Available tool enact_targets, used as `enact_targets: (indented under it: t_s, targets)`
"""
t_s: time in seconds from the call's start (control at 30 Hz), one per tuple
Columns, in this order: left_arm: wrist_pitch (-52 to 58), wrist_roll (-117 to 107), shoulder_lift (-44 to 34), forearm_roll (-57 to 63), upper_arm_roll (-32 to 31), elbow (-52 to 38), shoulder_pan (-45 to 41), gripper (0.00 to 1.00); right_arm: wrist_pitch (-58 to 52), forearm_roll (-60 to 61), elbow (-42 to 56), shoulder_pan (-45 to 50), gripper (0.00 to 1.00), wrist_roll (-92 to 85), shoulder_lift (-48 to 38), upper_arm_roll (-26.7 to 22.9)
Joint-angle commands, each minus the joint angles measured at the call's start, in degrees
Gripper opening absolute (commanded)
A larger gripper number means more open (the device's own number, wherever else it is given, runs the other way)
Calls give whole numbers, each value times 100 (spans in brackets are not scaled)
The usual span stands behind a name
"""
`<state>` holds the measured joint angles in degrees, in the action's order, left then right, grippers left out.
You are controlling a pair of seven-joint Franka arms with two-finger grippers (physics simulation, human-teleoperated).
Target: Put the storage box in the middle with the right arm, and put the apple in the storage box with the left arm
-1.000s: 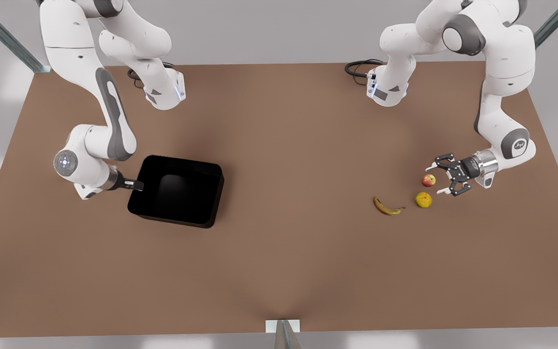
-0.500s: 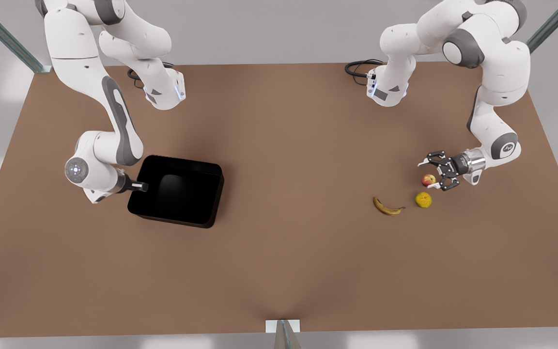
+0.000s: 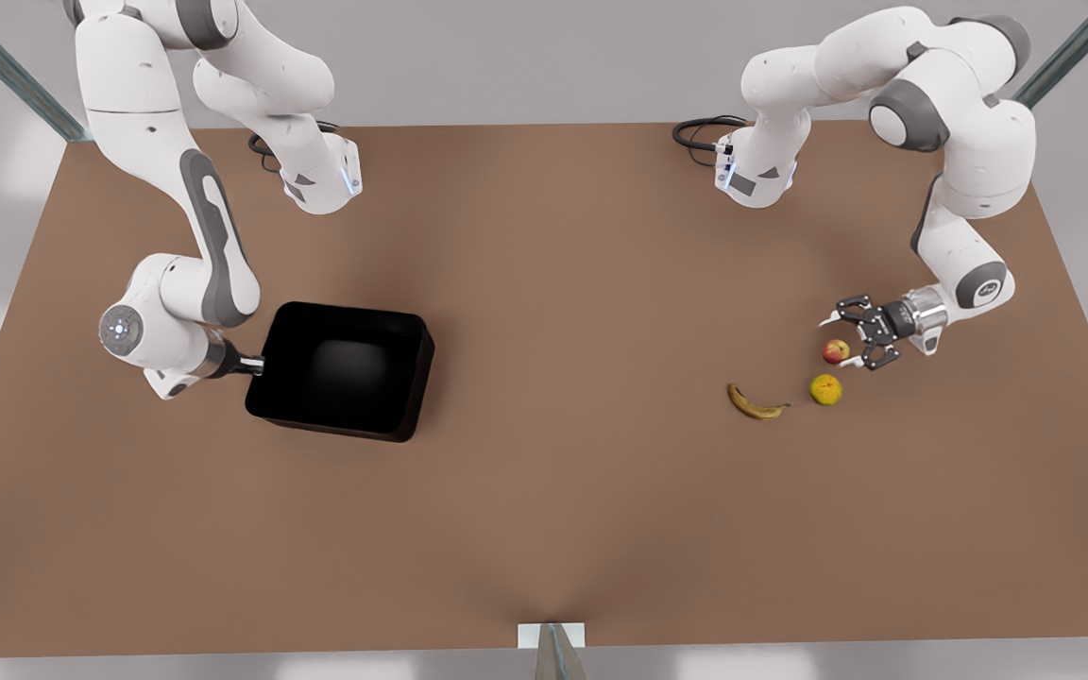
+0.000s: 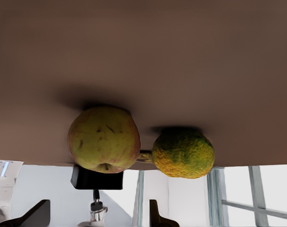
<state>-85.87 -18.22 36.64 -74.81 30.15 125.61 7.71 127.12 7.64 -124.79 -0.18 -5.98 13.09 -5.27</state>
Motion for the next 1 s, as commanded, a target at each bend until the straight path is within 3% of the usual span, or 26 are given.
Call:
enact_targets:
  t_s: [0.0, 0.2, 0.23, 0.27, 0.63, 0.83, 0.97]
  targets:
    - [9, 38, 10, 11, 0, -1, 20, 100, -38, 0, 34, 0, 21, -9, -8, 0]
    - [-35, 64, 239, -60, 0, -291, 73, 100, -152, 536, 86, 18, 21, -712, -246, 9]
    - [-35, 64, 370, -77, 0, -396, 90, 100, -99, 493, 86, 35, 93, -650, -254, -9]
    - [-35, 64, 432, -77, -9, -405, 108, 100, -108, 256, 104, 27, 100, -642, -333, -44]
    - [-26, 46, 731, -112, -88, -581, 99, 100, -38, 290, 218, 44, 100, -483, 62, -132]
    - [18, -6, 748, -130, -141, -643, 108, 92, 164, 686, -617, 71, 100, -466, -176, -88]
    - [0, -6, 740, -139, -185, -643, 108, 90, 410, 677, -617, 71, 100, -492, 80, -44]
